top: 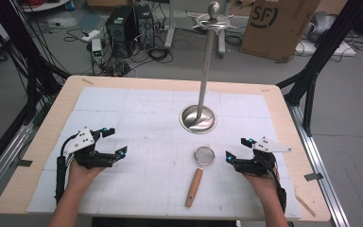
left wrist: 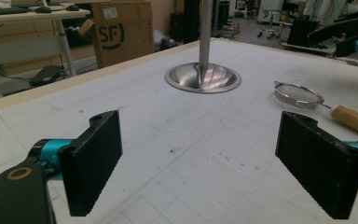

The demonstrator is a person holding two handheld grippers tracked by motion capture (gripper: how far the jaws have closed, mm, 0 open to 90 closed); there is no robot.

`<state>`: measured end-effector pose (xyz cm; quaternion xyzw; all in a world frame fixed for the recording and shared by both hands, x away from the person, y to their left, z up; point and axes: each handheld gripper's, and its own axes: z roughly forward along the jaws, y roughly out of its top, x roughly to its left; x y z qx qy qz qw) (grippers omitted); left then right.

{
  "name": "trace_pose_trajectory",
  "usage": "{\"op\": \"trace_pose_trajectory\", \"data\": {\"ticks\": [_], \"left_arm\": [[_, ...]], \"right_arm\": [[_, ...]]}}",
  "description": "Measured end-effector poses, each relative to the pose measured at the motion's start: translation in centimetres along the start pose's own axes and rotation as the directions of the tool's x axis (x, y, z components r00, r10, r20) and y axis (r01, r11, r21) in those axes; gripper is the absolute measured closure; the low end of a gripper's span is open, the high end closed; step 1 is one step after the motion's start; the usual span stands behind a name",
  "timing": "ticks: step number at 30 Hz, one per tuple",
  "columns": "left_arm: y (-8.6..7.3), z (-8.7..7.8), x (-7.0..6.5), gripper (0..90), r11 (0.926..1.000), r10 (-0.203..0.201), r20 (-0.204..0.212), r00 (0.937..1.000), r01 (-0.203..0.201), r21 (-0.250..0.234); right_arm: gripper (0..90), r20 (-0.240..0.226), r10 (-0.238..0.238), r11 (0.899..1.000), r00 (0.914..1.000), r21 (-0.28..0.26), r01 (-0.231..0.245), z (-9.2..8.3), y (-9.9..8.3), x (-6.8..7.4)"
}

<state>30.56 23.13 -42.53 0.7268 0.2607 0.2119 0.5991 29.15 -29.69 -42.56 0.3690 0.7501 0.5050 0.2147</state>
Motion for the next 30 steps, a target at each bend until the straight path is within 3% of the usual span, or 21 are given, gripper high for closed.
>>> {"op": "trace_pose_trajectory", "data": {"ticks": [6,15,25,30], "left_arm": [[0.1,-0.1,-0.1,15.1,1.0,0.002,0.001,1.0,-0.002,-0.005],[0.2,-0.2,-0.3,15.1,0.9999,0.002,0.006,1.0,-0.002,-0.015],[0.0,0.1,-0.3,15.1,0.9999,0.012,0.011,0.9999,-0.012,0.002],[0.0,0.1,-0.3,15.1,0.9999,0.013,0.008,0.9999,-0.013,0.006]], "right_arm": [[15.7,-0.005,-0.008,1.0,1.0,-0.002,0.008,0.0,0.1,0.2],[15.7,-0.054,-0.051,0.998,0.9972,-0.022,0.05,0.0,0.3,0.9],[16.3,-0.147,-0.091,0.995,0.985,0.018,0.094,0.4,0.1,1.2],[18.1,-0.165,-0.09,0.995,0.9823,0.026,0.095,0.5,0.1,1.2]]}}
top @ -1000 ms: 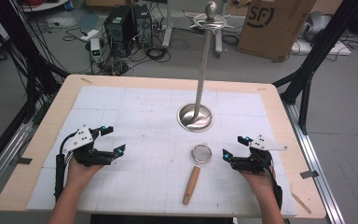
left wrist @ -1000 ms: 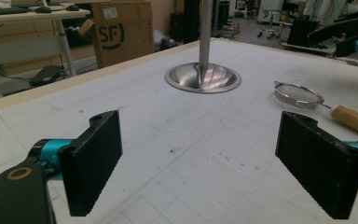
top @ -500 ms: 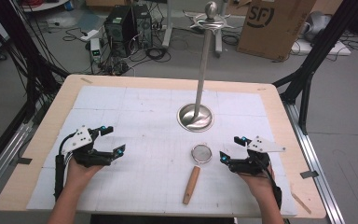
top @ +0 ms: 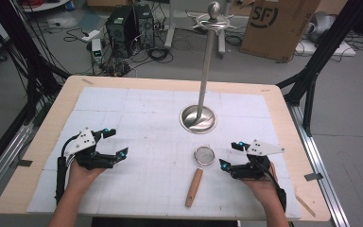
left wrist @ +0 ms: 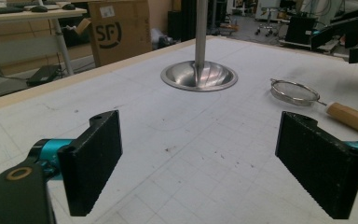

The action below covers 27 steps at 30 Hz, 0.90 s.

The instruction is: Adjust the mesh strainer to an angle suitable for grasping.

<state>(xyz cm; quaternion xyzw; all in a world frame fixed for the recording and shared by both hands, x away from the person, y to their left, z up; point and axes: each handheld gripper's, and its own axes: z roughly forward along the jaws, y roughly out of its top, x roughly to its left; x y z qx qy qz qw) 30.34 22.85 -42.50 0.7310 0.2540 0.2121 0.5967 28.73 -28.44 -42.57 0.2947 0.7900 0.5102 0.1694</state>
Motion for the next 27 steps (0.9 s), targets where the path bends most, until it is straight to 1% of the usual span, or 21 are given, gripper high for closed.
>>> {"op": "trace_pose_trajectory", "data": {"ticks": [3,4,7,9,10,11,12,13,16,18,20,22,23,25,26,27], "left_arm": [[0.0,0.0,0.0,15.1,1.0,0.001,0.001,1.0,-0.001,0.001],[0.0,0.0,0.0,15.1,1.0,-0.001,0.001,1.0,0.001,0.003],[0.0,0.0,0.0,15.1,1.0,-0.003,0.003,1.0,0.003,0.004],[0.0,0.0,0.0,15.1,1.0,-0.003,0.004,1.0,0.003,0.002],[0.0,0.0,0.0,15.1,1.0,-0.001,0.003,1.0,0.001,0.003],[0.0,0.0,0.0,15.1,1.0,0.002,0.003,1.0,-0.002,0.003],[0.0,0.0,0.0,15.1,1.0,0.007,0.005,1.0,-0.007,0.003],[0.0,0.0,-0.1,15.1,0.9999,0.013,0.002,0.9999,-0.013,0.002],[0.0,0.0,-0.1,15.1,0.9998,0.018,-0.003,0.9998,-0.018,0.003],[0.0,0.1,-0.2,15.2,0.9999,0.015,-0.006,0.9999,-0.015,0.003],[0.0,0.1,-0.1,15.2,0.9999,0.01,-0.005,0.9999,-0.01,0.008],[0.0,0.0,-0.1,15.2,0.9999,0.015,-0.012,0.9998,-0.015,0.008],[0.0,0.0,-0.1,15.2,0.9999,0.009,-0.013,0.9999,-0.009,0.005],[0.0,0.0,-0.1,15.2,0.9999,0.01,-0.012,0.9999,-0.01,0.005],[0.0,0.0,-0.1,15.2,0.9999,0.012,-0.014,0.9998,-0.011,0.005],[0.0,0.0,-0.1,15.2,0.9999,0.011,-0.013,0.9999,-0.011,0.005]], "right_arm": [[20.3,-0.002,0.002,1.0,1.0,-0.003,-0.002,-0.1,0.0,-0.1],[20.3,-0.011,0.017,1.0,0.9998,0.001,-0.017,-0.1,-0.1,-0.2],[20.6,-0.032,0.002,1.0,0.9995,0.01,-0.002,0.0,-0.1,0.0],[27.9,-0.048,-0.007,1.0,0.9988,0.017,0.008,0.1,-0.1,0.2],[30.1,-0.059,-0.019,1.0,0.9981,0.019,0.02,0.1,-0.1,0.3],[32.7,-0.063,-0.022,1.0,0.9978,0.02,0.023,0.1,-0.1,0.3],[38.2,-0.07,-0.022,0.999,0.9973,0.023,0.024,0.1,-0.1,0.3],[38.2,-0.07,-0.022,0.999,0.9973,0.023,0.024,0.1,-0.1,0.3],[50.3,-0.102,-0.023,0.999,0.9945,0.044,0.028,0.1,-0.1,0.5],[54.9,-0.127,-0.017,0.998,0.9917,0.051,0.024,0.2,-0.1,0.5],[61.2,-0.145,-0.013,0.997,0.9893,0.07,0.023,0.2,-0.2,0.7],[64.5,-0.171,-0.008,0.996,0.9853,0.081,0.022,0.3,-0.2,0.8],[66.8,-0.177,-0.014,0.996,0.9841,0.087,0.03,0.3,-0.2,0.8],[71.3,-0.199,-0.019,0.995,0.9798,0.089,0.038,0.3,-0.2,0.9],[71.3,-0.199,-0.019,0.995,0.9798,0.089,0.038,0.3,-0.2,0.9],[73.7,-0.208,-0.022,0.995,0.9778,0.091,0.042,0.3,-0.2,1.1]]}}
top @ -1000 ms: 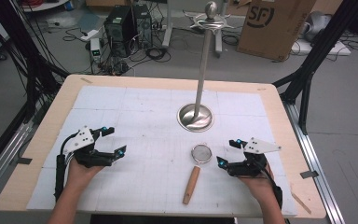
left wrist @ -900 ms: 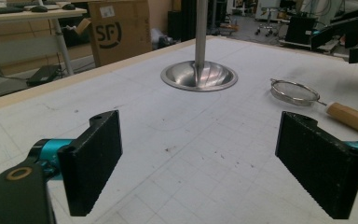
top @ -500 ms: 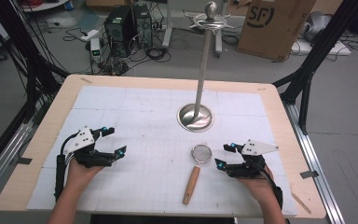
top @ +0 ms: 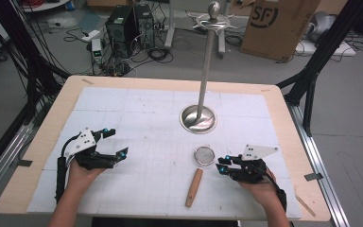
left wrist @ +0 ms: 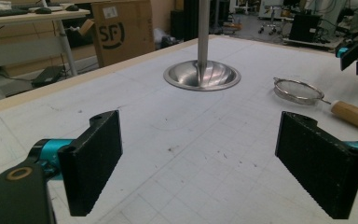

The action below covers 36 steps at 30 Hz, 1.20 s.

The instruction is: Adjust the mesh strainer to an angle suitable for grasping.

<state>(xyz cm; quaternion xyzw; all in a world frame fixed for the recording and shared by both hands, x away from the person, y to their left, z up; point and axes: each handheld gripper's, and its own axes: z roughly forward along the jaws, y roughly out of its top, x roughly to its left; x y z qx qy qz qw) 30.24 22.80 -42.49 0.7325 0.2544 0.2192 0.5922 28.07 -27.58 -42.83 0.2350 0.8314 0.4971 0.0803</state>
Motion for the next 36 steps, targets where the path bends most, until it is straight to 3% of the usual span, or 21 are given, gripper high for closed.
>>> {"op": "trace_pose_trajectory", "data": {"ticks": [6,12,19,27,36], "left_arm": [[0.0,0.0,0.0,15.2,1.0,0.007,-0.002,1.0,-0.007,0.0],[0.0,-0.1,0.0,15.2,1.0,0.005,-0.005,1.0,-0.005,-0.002],[0.0,0.0,0.0,15.2,0.9999,0.002,0.002,1.0,-0.002,-0.012],[0.0,0.0,0.0,15.2,1.0,0.003,0.0,1.0,-0.003,-0.001],[-0.1,0.0,0.0,15.2,1.0,0.004,-0.002,1.0,-0.004,0.0]], "right_arm": [[89.3,-0.064,-0.064,0.996,0.9959,0.062,0.068,0.9,0.0,1.2],[89.3,-0.106,-0.079,0.992,0.9912,0.09,0.089,1.8,0.1,2.1],[89.3,-0.196,-0.096,0.979,0.9759,0.158,0.128,3.6,0.3,3.5],[89.3,-0.233,-0.115,0.966,0.9657,0.202,0.163,5.2,0.6,4.4],[89.2,-0.22,-0.127,0.958,0.9672,0.223,0.177,6.4,1.3,4.9]]}}
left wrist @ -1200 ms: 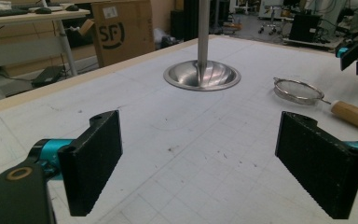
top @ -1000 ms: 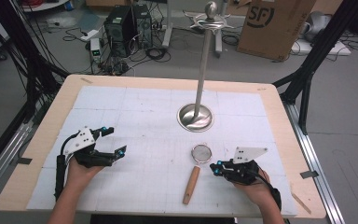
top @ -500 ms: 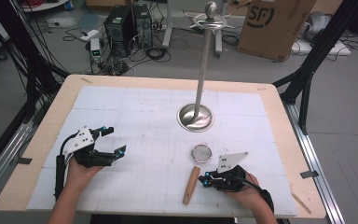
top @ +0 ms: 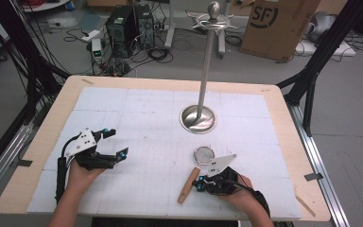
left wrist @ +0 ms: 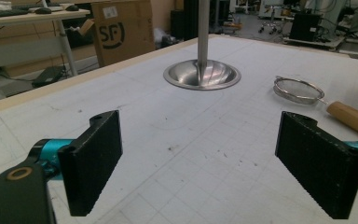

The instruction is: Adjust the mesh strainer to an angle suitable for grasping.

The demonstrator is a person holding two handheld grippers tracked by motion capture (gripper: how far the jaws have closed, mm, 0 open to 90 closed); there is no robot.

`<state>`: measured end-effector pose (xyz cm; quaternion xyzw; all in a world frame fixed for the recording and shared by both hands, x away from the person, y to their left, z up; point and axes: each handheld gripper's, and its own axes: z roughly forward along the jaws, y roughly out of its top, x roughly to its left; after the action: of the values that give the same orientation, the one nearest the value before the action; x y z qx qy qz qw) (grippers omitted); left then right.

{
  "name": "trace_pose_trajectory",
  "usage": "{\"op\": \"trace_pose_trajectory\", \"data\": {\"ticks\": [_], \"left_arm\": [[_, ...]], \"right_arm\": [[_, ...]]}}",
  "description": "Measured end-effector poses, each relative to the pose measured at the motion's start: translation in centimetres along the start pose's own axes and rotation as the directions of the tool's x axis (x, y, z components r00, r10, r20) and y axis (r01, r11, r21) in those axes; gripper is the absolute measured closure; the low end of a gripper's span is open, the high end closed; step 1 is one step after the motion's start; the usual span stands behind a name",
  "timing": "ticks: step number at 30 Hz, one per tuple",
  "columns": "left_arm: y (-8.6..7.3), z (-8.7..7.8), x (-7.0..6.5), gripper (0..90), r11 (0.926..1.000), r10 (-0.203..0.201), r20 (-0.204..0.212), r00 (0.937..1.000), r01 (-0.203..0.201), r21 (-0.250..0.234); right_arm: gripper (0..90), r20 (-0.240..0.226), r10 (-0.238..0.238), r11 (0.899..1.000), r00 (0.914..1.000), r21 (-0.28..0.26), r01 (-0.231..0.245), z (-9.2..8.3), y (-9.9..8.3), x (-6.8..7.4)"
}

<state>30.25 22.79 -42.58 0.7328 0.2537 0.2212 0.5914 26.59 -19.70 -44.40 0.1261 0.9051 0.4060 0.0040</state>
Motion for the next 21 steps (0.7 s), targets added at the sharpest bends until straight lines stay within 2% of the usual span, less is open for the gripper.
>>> {"op": "trace_pose_trajectory", "data": {"ticks": [6,9,17,21], "left_arm": [[0.0,0.0,0.0,15.3,1.0,-0.001,0.002,1.0,0.001,0.0],[0.0,0.1,0.0,15.3,1.0,-0.005,0.004,1.0,0.005,0.0],[-0.1,0.1,0.0,15.3,1.0,-0.008,0.004,1.0,0.008,-0.001],[0.0,0.1,0.1,15.3,1.0,-0.009,0.0,1.0,0.009,-0.001]], "right_arm": [[89.3,0.008,-0.012,1.0,0.9999,0.002,0.012,0.8,0.7,-0.1],[89.3,0.028,0.0,1.0,0.9996,0.006,0.0,1.2,1.0,-0.3],[89.2,0.013,0.005,1.0,0.9999,0.0,-0.005,2.1,2.0,-0.5],[89.3,0.016,-0.01,1.0,0.9998,0.009,0.01,3.1,2.9,-0.5]]}}
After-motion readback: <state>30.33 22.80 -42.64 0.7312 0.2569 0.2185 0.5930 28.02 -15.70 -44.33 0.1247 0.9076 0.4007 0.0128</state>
